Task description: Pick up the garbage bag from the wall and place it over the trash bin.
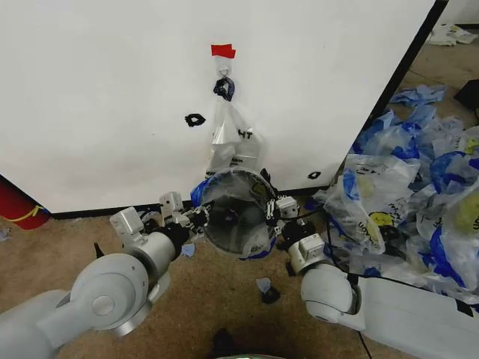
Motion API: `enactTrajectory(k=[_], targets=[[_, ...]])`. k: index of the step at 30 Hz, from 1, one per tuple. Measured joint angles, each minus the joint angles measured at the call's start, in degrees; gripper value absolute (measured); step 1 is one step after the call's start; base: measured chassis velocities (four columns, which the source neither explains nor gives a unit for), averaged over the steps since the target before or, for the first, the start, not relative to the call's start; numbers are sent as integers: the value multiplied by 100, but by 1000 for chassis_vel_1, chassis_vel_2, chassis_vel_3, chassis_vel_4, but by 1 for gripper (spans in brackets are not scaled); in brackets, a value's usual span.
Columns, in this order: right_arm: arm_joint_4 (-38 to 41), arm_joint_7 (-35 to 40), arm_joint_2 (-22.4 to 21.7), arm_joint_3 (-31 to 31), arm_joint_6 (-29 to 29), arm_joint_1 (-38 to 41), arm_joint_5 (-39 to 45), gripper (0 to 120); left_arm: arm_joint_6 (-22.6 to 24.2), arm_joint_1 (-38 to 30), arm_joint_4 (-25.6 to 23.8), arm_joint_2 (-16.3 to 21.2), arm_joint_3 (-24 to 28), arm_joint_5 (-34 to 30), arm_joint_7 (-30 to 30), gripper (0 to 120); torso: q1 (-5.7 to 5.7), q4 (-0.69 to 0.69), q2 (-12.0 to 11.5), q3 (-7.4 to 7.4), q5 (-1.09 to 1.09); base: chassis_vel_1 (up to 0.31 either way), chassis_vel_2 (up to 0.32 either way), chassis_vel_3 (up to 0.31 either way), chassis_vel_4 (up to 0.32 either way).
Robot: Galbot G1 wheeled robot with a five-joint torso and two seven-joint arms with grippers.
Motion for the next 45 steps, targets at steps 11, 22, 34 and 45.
enactTrajectory(k=[11, 22, 34, 45], targets=[[147, 115, 103, 219, 66, -414, 409, 0, 328, 364, -170, 288, -798, 692, 81, 0, 0, 2, 0, 0, 2, 0, 0, 0, 0], [493, 216, 298, 1254, 505, -1624, 1441, 0, 682, 576, -151, -233, -1061, 1761, 213, 28, 0, -2, 0, 0, 0, 0, 0, 0, 0], [191, 250, 856, 1200, 582, -1689, 2004, 0, 682, 913, -46, -620, -958, 2404, 362, 70, 0, 2, 0, 1, 1, 0, 0, 0, 0], [-368, 157, 1232, 903, 511, -1612, 2049, 0, 648, 907, 81, -728, -896, 2523, 421, 100, 0, 1, 0, 1, 1, 0, 0, 0, 0]])
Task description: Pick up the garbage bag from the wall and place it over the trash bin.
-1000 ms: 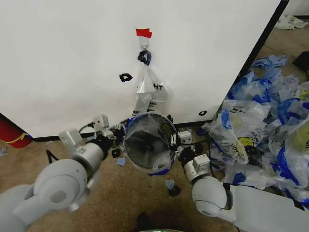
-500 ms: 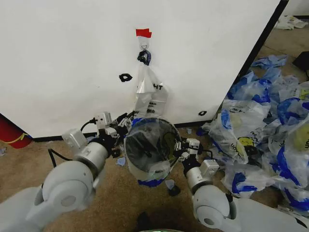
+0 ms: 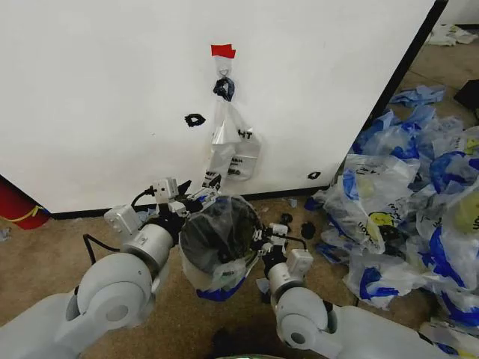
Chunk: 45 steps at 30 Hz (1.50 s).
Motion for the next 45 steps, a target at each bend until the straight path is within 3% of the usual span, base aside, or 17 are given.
enactTrajectory(k=[18, 35, 45], targets=[[-525, -382, 80, 3, 128, -26, -52, 0, -35, 56, 27, 59, -8, 66, 58, 100, 0, 0, 0, 0, 0, 0, 0, 0, 0], [-492, -398, 13, -54, 78, -100, -86, 0, -50, 144, 72, 69, -22, 122, 80, 100, 0, 0, 0, -1, 0, 0, 0, 0, 0], [-475, -394, -36, -4, 75, -187, -154, 36, -63, 226, 96, 75, -36, 199, 108, 100, 0, 0, 0, -1, 0, 0, 0, 0, 0]])
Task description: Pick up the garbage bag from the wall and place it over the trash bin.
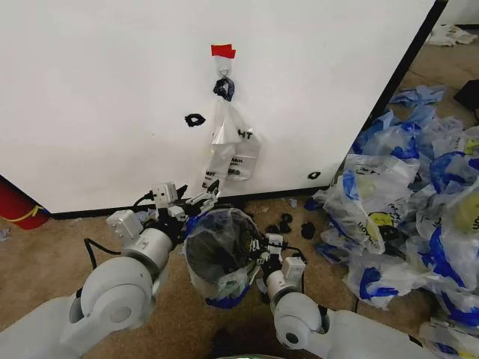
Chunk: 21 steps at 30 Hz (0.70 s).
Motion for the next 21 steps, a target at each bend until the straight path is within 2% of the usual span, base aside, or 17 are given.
enactTrajectory(k=[15, 18, 21], targets=[[204, 43, -172, 23, 1, -70, -147, 90, -52, 44, 83, -66, 3, 112, 32, 100, 0, 0, 0, 0, 0, 0, 0, 0, 0], [208, 79, -205, 77, -15, -141, -190, 98, -70, 55, 96, -100, 3, 141, 37, 100, 0, 0, 0, 0, 0, 0, 0, 0, 0], [184, 79, -212, 142, -16, -215, -219, 100, -77, 76, 92, -111, 3, 153, 38, 100, 0, 0, 0, 0, 0, 0, 0, 0, 0]])
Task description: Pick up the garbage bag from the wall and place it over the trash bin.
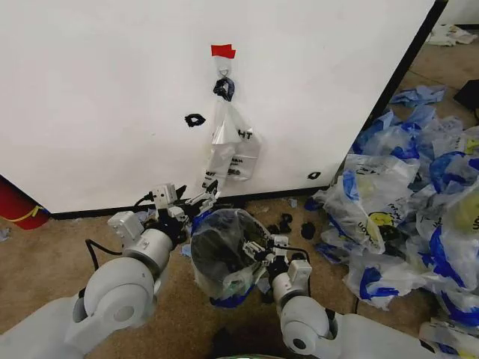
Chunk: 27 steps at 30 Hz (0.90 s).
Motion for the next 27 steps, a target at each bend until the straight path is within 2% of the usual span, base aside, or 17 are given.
enactTrajectory(k=[8, 12, 14, 15, 20, 22, 24, 27], targets=[[-31, -58, 0, 248, 35, -297, -107, 100, -8, 141, -35, 2, -6, 117, 22, 100, 0, 1, 0, 0, 0, 0, 0, 0, 0], [91, -375, -108, 477, 294, -499, -368, 100, -17, 168, -17, -42, -13, 222, 49, 100, 0, 0, 0, 0, 1, 0, 0, 0, 0], [193, -887, -208, 664, 644, -593, -528, 100, -56, 181, 7, -83, -40, 336, 107, 100, 0, 1, 0, 0, 0, 0, 0, 0, 0], [193, -887, -208, 664, 644, -593, -528, 100, -56, 181, 7, -83, -40, 336, 107, 100, 0, 1, 0, 0, 0, 0, 0, 0, 0], [312, -2301, -354, 1227, 1781, -703, -724, 99, -121, 241, 17, -209, -156, 506, 218, 100, 0, -1, 0, 0, 1, 0, 0, 0, 0], [335, -2432, -362, 1284, 1872, -704, -721, 99, -128, 261, 16, -223, -172, 531, 232, 100, 0, -1, 0, 0, 1, 0, 0, 0, 0], [477, -3347, -416, 1728, 2353, -688, -611, 99, -233, 546, 30, -357, -345, 888, 435, 100, 0, 0, 0, 0, 1, 0, 0, 0, 0], [582, -3887, -564, 2417, 2545, -694, -467, 100, -388, 977, 119, -539, -562, 1379, 730, 100, 0, 3, 0, 0, -1, 0, 0, 0, 0]])
